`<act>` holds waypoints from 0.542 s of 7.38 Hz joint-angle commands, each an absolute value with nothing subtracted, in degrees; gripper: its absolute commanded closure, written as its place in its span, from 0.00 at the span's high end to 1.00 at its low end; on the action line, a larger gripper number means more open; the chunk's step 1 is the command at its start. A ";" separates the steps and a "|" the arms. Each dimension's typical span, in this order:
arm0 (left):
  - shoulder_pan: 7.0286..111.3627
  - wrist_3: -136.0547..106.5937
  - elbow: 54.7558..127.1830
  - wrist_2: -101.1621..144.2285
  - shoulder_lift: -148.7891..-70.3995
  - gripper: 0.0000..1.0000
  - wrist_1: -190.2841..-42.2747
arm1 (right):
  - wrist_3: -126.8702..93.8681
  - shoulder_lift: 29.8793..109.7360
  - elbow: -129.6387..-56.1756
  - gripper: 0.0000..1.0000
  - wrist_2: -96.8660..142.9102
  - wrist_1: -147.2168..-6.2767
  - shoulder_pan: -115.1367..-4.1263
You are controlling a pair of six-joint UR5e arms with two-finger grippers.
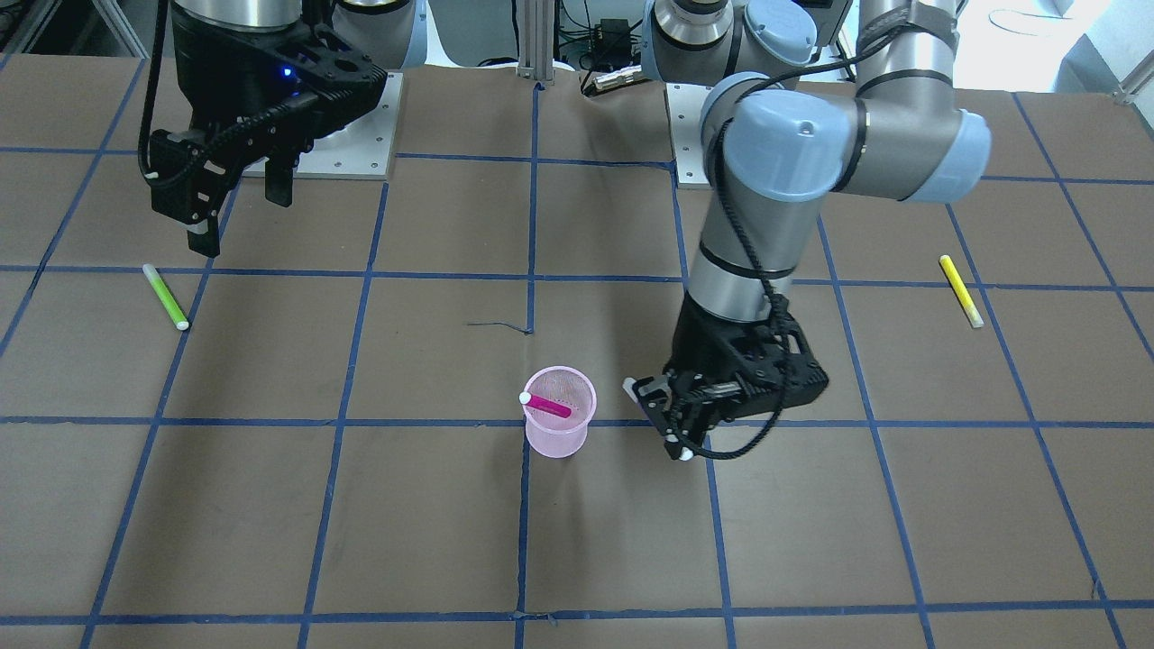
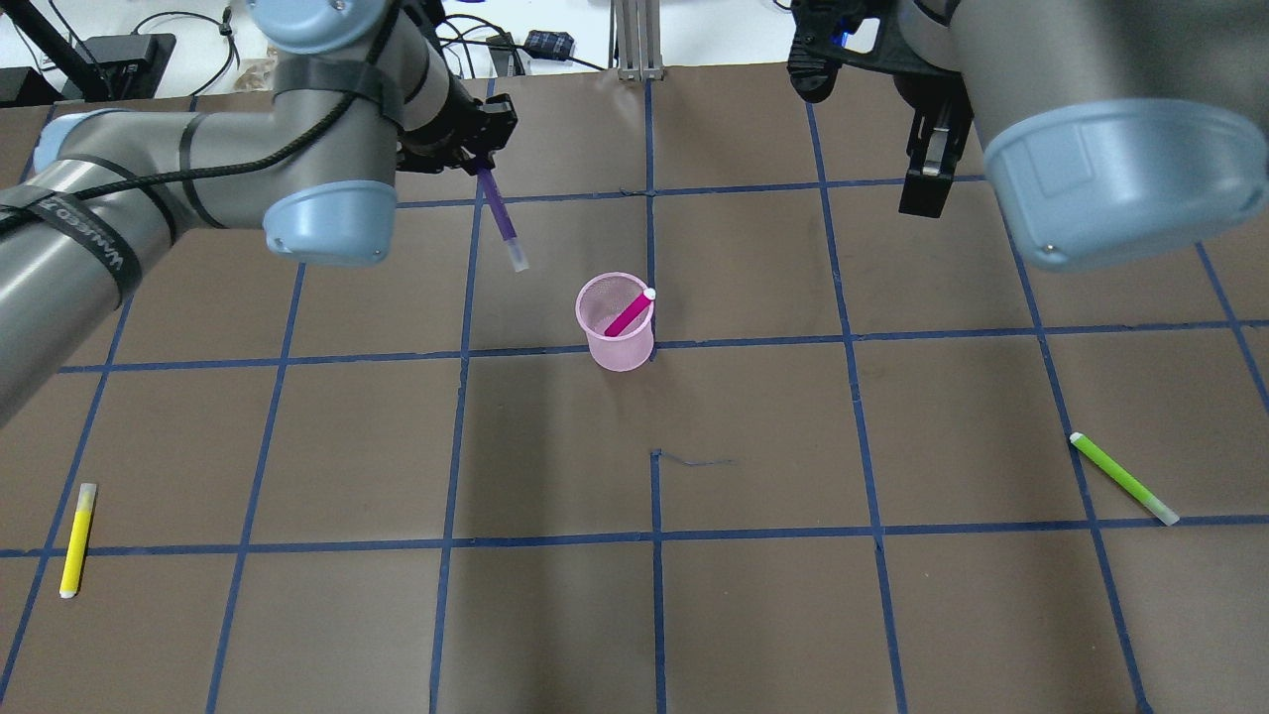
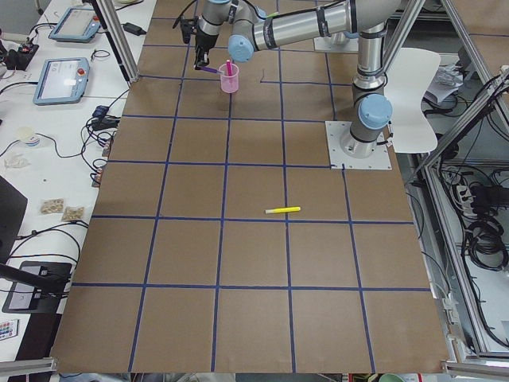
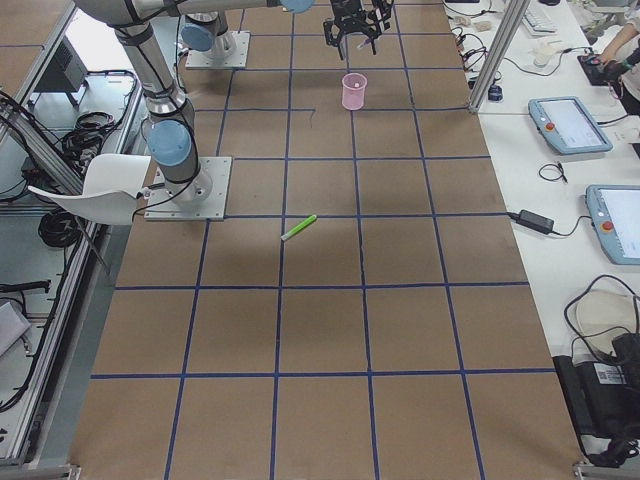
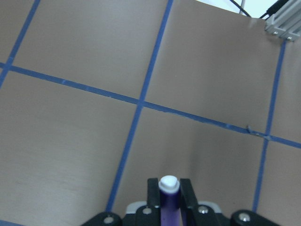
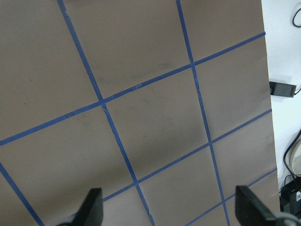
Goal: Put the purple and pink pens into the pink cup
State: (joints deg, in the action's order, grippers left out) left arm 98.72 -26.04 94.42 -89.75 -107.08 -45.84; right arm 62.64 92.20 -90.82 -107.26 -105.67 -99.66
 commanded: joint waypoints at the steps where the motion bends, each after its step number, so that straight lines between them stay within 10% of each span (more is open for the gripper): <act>1: 104.92 -34.16 98.15 -92.10 -108.36 0.00 -38.54 | 62.58 93.86 -90.79 1.00 -106.88 -105.82 -99.49; 4: 106.43 -35.76 100.98 -94.92 -108.37 0.00 -34.64 | 51.31 94.57 -90.88 1.00 -105.48 -105.38 -99.58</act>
